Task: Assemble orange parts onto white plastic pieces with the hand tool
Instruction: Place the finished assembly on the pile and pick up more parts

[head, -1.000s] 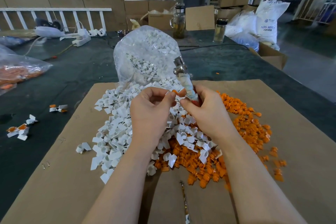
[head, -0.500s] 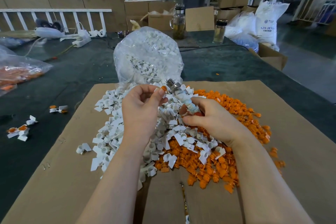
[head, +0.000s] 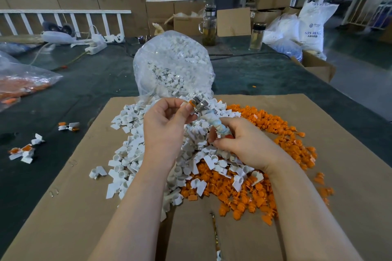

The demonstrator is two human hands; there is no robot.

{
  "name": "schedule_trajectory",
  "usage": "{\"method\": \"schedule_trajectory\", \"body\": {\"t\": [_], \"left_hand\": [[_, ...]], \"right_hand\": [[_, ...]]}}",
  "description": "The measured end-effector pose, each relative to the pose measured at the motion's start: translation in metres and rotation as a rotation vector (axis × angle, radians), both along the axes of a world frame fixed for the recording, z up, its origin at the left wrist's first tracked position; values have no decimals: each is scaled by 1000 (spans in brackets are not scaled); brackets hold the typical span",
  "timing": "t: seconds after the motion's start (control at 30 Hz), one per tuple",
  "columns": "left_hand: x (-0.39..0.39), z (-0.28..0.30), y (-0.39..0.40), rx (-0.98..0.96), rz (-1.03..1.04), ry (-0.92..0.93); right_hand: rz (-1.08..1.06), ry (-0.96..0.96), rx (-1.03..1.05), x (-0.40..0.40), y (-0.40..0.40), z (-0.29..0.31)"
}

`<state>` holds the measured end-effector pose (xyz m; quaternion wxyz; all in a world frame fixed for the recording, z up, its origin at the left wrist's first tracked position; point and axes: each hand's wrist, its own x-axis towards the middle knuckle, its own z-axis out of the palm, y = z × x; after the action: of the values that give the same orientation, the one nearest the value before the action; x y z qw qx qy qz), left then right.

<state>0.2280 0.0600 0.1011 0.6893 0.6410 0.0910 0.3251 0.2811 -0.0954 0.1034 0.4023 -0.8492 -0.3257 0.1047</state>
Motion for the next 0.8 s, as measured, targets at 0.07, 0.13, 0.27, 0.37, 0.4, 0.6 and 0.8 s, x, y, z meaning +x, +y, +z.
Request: {"method": "schedule_trajectory", "body": {"t": [0.07,0.13,0.27,0.37,0.4,0.6,0.8], "left_hand": [[0,-1,1,-11,3,-4],[0,-2,2,-12,2,-3],[2,-4,2,-10,-4,-3],[3,-5,4,-33,-8,-3],[4,-5,5,-40,-12,-3],[-2,0,27,-326,143,-73],[-14,-2,81,-1043,472,-150]], "right_hand": [[2,-12,0,0,1,0],[1,-17,-2,0,1,1],[-1,-40,-23,1,2,0],[-5,-50,-21,1,4,-1],[-8,-49,-17,1,5,-2],[-147,-167,43,4,5,-8],[-536,-271,-65,18,-6,-15]]}}
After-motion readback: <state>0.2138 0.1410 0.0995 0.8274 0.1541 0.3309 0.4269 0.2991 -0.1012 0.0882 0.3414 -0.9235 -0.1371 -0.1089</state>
